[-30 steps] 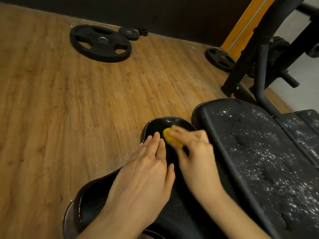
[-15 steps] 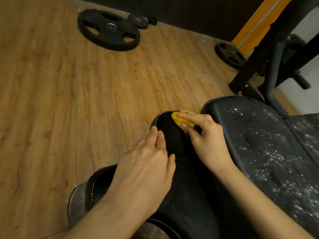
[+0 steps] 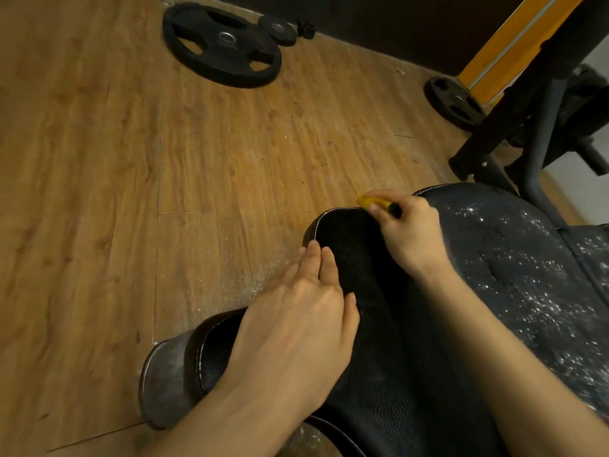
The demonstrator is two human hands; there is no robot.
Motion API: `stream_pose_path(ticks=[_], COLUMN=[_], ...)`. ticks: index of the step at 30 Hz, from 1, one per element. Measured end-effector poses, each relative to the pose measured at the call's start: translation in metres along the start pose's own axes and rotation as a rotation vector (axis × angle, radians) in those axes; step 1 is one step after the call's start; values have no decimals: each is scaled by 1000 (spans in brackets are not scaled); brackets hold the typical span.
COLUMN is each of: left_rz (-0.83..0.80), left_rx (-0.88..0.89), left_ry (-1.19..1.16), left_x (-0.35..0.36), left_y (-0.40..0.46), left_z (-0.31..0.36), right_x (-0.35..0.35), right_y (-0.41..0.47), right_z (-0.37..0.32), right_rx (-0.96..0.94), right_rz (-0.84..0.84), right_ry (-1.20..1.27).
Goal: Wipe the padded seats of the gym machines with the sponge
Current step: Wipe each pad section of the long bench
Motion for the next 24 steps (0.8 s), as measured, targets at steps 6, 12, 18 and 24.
stream_pose_path(ticks=[6, 12, 18, 24], left_rz=[-32, -5, -4, 12], left_rx=[-4, 48, 35, 30], left_ry=[-14, -44, -56, -42], left_x=[1, -1, -2, -7], left_y=[-2, -5, -4, -5], left_z=[2, 7, 6, 5], right_x=[56, 30, 78, 49], right_y=[-23, 18, -3, 39], right_z=[-78, -30, -83, 0], right_rx=[-476, -176, -373, 190], right_rz=[-383, -320, -593, -488], right_ry=[-68, -43, -129, -22])
Point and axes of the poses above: each hand's wrist, its own y-axis towards the middle knuckle, its own x-axis out of the palm, z = x × y, the point moved 10 cm from there along y, towards the middle knuckle, and after that the axes turned 5 degrees about -y, right-handed, at the moved point
